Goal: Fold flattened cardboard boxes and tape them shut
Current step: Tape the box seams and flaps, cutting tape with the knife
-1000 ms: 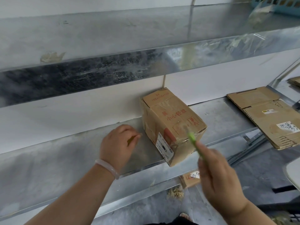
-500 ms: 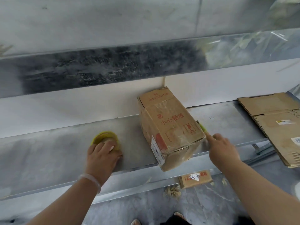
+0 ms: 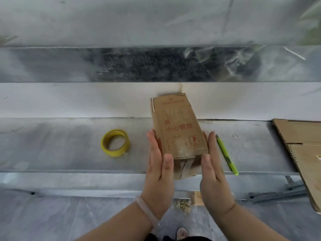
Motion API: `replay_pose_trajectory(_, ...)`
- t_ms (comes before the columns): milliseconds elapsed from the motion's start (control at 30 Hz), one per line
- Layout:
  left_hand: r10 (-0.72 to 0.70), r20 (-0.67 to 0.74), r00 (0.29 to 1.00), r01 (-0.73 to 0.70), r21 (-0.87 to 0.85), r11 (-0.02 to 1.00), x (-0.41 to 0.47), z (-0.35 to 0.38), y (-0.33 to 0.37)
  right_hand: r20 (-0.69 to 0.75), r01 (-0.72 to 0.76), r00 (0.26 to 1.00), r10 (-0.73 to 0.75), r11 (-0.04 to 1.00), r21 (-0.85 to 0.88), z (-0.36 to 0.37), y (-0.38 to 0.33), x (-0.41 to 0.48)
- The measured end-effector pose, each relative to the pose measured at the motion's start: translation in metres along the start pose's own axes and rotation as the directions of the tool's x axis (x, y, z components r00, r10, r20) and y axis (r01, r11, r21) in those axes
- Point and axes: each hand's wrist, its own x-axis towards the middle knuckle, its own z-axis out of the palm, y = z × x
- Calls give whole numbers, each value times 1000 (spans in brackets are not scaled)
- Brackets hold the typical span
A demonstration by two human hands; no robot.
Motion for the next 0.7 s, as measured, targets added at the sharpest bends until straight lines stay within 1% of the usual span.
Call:
replay_pose_trajectory(100,-71,-53,996,57,-223,973,-1,12,5,15,-48,999,48,997,64,-2,-4,5)
replay_pose_trajectory(133,-99,-74,992,75,-277,958,0,15,7,33,-71,997,68,992,101,0,-8,7)
replay_pose_trajectory(167,-125,-103,987,90,-293,952,2,19,9,33,-81,996,78,988,129,2,-11,9)
replay_pose_trajectory(200,-141,-141,980,99,-274,957,4,22,12,8,-77,997,76,989,126,6,-15,11)
replay_pose_trajectory(267,-164,-203,965,112,-245,963,5,27,15,-78,-35,996,40,998,59,12,-19,14)
replay_pose_trajectory(300,-180,-222,958,122,-249,961,6,28,16,-100,-11,995,15,999,36,12,-19,15)
replay_pose_trajectory(367,-186,-255,949,129,-224,966,5,29,16,-119,-18,993,22,999,41,13,-20,16)
replay_pose_trajectory(433,-187,-286,940,136,-187,973,4,29,13,-130,-48,990,57,996,76,11,-18,17)
replay_pose_trajectory(567,-182,-288,940,129,-196,972,3,34,10,-114,-75,989,90,988,132,4,-12,19)
replay_pose_trajectory(667,-120,-294,948,72,-167,983,2,33,5,-101,-81,990,94,988,130,2,-6,15)
replay_pose_trajectory(700,-87,-284,955,48,-143,989,2,31,3,-88,-63,993,74,991,118,1,-6,14)
